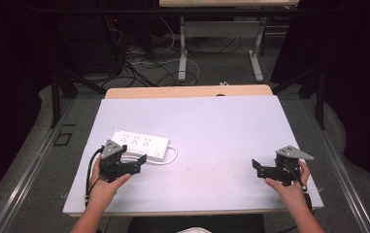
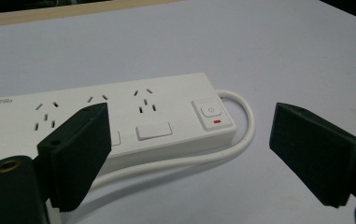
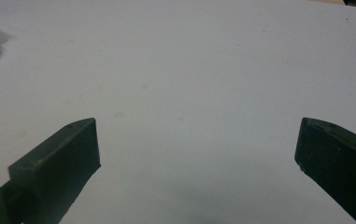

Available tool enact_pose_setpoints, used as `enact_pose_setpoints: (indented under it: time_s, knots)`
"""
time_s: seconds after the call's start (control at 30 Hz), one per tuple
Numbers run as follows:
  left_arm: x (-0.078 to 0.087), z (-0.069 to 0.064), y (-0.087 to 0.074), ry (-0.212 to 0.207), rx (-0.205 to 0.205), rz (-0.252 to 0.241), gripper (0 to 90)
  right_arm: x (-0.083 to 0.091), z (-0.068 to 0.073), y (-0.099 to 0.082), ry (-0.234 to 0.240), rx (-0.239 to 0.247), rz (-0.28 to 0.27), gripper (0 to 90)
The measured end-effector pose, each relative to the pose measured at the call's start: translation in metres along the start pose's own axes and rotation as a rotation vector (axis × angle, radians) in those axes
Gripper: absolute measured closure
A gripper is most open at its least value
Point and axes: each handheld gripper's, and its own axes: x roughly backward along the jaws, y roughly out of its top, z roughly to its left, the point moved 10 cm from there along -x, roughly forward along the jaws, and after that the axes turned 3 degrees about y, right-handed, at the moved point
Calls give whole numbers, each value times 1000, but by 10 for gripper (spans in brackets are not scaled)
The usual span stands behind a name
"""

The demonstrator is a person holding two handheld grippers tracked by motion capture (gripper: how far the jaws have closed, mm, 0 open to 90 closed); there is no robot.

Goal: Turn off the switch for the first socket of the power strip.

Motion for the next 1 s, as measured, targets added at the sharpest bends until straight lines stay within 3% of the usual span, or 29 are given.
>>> enact_pose_setpoints:
  time_s: [0.37, 0.6, 0.7, 0.87, 1.0]
  knots:
    - [-2, 5, 9, 33, -9, 27, 245, -4, 2, -3, 13, -9, 16, 0]
    - [-6, 9, 16, 29, 29, 14, 255, -6, 0, -5, 8, 0, 28, 0]
    - [-8, 11, 20, 28, 26, 6, 258, -7, 0, -6, 6, -7, 31, 0]
    - [-11, 10, 28, 24, 22, 7, 260, -7, 0, -5, 4, -15, 23, 0]
    - [-13, 8, 33, 21, 51, 31, 270, -6, 0, -4, 6, -10, 24, 0]
